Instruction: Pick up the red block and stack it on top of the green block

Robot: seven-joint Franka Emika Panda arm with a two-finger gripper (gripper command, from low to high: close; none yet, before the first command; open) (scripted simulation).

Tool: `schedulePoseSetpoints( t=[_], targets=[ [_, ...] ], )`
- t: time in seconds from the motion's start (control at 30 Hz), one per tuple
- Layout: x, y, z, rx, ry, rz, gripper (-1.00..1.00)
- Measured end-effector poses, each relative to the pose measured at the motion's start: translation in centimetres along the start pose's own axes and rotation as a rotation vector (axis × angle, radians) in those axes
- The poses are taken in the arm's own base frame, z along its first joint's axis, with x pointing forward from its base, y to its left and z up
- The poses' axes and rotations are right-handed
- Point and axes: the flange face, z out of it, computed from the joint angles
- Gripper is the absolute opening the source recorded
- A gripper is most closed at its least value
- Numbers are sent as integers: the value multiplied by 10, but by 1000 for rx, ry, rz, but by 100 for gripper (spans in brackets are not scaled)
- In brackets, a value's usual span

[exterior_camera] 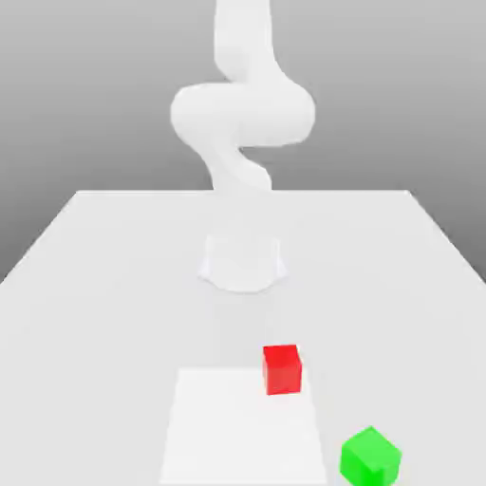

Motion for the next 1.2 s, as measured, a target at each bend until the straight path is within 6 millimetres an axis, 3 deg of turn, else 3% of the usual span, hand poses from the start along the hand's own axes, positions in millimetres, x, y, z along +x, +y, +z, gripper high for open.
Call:
schedulePoseSetpoints(
  t=[0.13, 0.3, 0.43, 0.6, 0.77, 0.8, 1.03, 1.2],
  targets=[
    [-36, 20, 97, -94, -117, -14, 0],
    [-102, 63, 197, -217, -258, -38, 0],
    [-168, 115, 259, -329, -373, -62, 0],
    [-259, 196, 317, -475, -508, -98, 0],
    [-289, 226, 352, -494, -527, -103, 0],
    [-293, 231, 357, -494, -527, -103, -100],
    [-295, 232, 359, -494, -527, -104, -100],
    [-278, 214, 333, -495, -527, -104, -100]
  ],
)
